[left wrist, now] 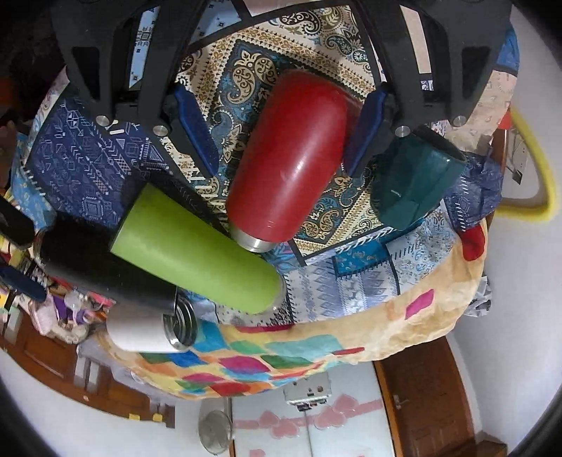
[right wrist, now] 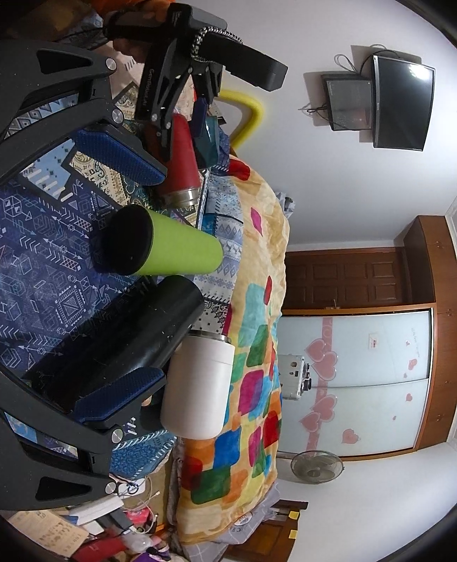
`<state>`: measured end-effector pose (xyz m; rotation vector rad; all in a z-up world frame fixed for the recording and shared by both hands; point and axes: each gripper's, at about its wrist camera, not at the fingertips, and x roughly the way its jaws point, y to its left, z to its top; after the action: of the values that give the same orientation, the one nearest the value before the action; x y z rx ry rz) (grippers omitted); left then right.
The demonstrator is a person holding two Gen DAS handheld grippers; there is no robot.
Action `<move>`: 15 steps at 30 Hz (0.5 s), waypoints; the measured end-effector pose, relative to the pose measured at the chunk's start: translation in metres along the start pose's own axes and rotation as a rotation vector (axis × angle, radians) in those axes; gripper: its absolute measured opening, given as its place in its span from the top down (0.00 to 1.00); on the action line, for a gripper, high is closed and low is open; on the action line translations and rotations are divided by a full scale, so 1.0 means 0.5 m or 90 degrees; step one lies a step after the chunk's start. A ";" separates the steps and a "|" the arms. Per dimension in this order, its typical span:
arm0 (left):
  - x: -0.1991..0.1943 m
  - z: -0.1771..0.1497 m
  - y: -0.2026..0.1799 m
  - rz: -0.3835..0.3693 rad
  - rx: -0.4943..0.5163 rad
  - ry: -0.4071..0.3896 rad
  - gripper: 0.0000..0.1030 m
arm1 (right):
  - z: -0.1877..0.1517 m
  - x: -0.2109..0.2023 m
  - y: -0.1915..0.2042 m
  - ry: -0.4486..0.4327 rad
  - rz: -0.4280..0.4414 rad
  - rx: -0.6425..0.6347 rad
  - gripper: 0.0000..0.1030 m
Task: Flip cup upright
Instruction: 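Move the left tool down toward the lying red thermos and close on it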
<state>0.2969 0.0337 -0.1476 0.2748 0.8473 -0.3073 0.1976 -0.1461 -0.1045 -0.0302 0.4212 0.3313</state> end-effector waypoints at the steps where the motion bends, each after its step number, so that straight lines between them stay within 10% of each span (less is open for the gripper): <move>1: 0.007 0.003 -0.003 0.003 0.005 0.004 0.28 | 0.000 0.001 0.001 0.000 0.000 0.000 0.00; 15: 0.082 0.012 -0.016 -0.015 0.020 0.060 0.28 | -0.018 0.006 0.000 0.004 -0.001 0.001 0.00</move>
<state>0.3237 0.0178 -0.1761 0.3109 0.9403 -0.3320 0.1968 -0.1462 -0.1139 -0.0302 0.4281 0.3288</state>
